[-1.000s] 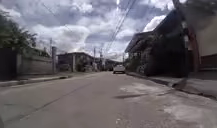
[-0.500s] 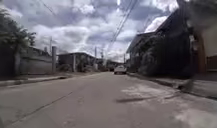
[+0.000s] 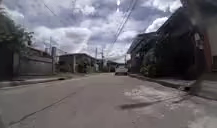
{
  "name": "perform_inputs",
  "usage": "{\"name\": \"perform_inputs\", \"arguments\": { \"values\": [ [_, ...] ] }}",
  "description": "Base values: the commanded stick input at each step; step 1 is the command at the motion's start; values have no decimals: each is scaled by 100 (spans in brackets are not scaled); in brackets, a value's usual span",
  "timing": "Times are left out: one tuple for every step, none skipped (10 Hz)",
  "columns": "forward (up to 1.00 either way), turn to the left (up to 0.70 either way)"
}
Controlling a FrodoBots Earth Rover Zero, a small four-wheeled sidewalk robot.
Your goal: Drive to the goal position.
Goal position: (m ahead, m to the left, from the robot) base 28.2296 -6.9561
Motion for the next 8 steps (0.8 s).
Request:
{"name": "perform_inputs", "arguments": {
  "values": [
    [50, 0],
    [50, 0],
    [50, 0],
    [50, 0],
    [50, 0],
    [50, 0],
    [50, 0],
    [50, 0]
  ]
}}
